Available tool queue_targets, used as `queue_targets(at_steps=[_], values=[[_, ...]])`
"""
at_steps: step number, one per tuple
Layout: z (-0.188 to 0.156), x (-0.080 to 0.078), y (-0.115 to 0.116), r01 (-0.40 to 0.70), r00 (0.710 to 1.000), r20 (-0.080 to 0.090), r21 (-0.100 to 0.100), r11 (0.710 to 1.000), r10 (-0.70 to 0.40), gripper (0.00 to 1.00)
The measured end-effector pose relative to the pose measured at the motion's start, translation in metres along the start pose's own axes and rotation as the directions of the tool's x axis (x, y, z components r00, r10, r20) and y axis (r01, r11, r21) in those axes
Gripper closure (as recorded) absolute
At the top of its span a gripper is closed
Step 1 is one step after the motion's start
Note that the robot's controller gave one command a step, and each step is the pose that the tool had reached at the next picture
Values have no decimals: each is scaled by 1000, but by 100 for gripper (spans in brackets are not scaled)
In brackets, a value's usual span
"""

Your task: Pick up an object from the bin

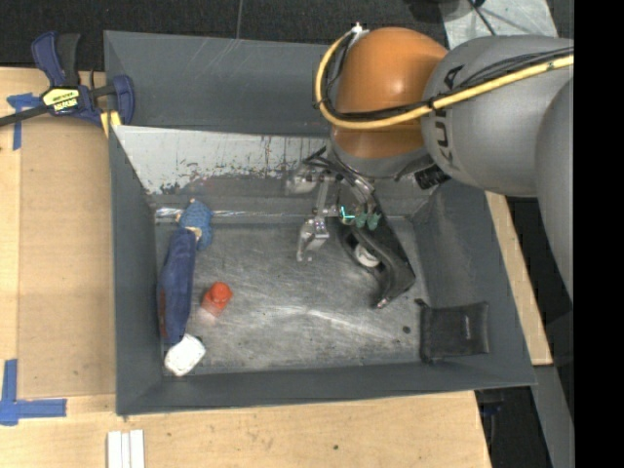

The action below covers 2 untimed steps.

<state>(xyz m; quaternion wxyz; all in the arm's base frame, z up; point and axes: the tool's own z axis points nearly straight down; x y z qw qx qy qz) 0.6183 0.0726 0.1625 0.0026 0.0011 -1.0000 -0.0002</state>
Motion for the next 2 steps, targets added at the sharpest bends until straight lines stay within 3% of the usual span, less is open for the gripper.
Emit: queue_targets(at_steps=[1, 2], values=[[10, 32, -74, 55, 998, 4, 4, 998, -55, 0], [90, 42, -148, 143, 990, 14, -2, 990, -143, 0]])
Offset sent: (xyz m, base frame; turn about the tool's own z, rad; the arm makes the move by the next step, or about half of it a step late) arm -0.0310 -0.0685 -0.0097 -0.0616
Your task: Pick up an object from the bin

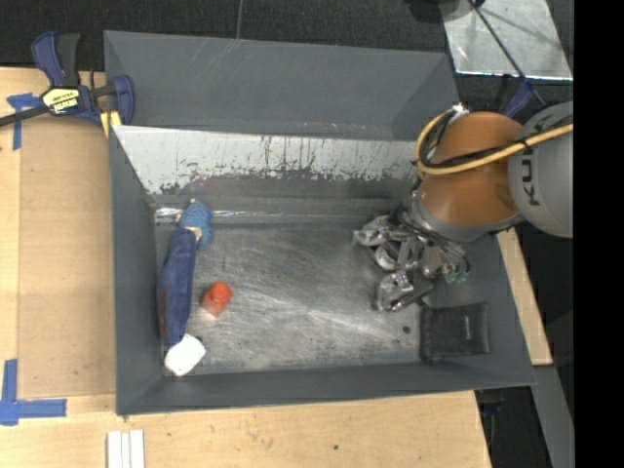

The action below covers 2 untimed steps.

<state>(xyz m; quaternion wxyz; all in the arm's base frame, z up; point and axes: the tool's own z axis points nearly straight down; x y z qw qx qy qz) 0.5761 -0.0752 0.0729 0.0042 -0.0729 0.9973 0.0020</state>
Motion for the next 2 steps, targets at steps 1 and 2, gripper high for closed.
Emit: queue_targets(at_steps=[1, 2], values=[[-150, 55, 41, 89, 996, 1, 6, 996, -89, 0], [-58, 55, 0, 247, 969, -13, 0, 969, -247, 0]])
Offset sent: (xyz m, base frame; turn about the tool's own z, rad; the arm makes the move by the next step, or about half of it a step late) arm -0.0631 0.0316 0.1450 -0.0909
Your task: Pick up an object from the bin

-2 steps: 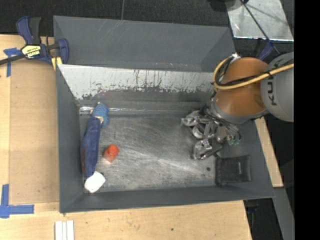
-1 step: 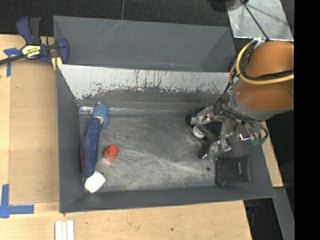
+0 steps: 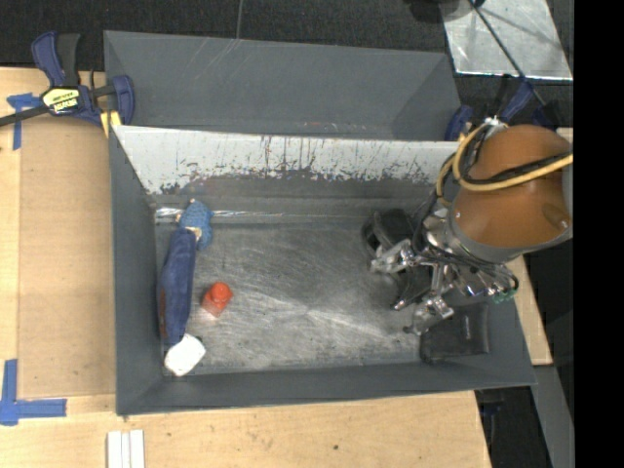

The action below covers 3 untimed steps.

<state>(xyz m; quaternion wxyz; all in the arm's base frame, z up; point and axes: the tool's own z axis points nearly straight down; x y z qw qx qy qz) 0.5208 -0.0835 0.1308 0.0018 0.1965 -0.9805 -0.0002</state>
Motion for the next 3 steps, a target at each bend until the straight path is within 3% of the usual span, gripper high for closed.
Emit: queue_targets(at_steps=[1, 2, 3], values=[[23, 18, -61, -172, 985, 1, -17, 985, 172, 0], [57, 12, -57, 238, 971, 7, -2, 971, -238, 0], [58, 2, -56, 435, 901, 6, -25, 900, -435, 0]])
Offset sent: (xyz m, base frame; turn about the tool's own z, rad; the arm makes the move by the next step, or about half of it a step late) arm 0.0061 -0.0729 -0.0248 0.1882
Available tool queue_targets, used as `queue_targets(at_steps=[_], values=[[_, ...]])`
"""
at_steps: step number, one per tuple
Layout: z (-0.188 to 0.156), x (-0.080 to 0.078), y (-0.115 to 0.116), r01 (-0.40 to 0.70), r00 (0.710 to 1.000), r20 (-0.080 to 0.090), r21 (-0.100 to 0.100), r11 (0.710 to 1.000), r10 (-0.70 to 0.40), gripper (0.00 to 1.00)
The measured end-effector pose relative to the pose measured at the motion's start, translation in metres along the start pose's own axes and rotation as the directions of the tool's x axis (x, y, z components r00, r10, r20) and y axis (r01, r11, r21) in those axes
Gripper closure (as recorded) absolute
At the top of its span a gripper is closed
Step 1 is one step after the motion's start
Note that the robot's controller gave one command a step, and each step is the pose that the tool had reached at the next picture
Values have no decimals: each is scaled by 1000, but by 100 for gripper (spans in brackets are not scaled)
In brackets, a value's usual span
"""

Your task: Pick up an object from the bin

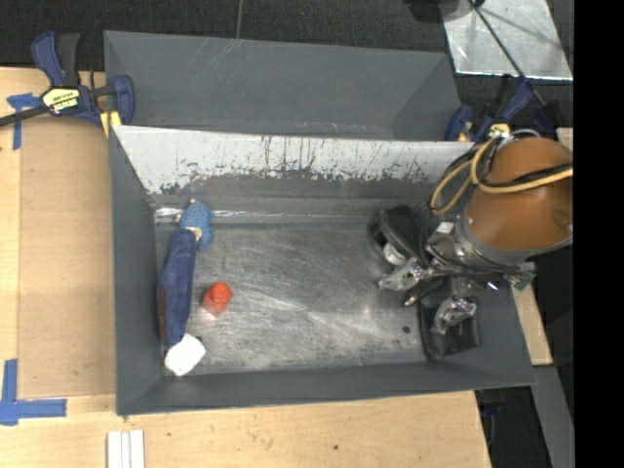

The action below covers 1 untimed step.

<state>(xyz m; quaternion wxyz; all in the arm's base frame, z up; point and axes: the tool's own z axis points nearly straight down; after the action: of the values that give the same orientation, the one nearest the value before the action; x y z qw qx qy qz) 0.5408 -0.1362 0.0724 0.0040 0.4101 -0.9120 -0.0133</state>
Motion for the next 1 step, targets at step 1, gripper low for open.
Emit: queue_targets(at_steps=[1], values=[[-83, 18, -6, 235, 972, -7, 33, 971, -235, 0]])
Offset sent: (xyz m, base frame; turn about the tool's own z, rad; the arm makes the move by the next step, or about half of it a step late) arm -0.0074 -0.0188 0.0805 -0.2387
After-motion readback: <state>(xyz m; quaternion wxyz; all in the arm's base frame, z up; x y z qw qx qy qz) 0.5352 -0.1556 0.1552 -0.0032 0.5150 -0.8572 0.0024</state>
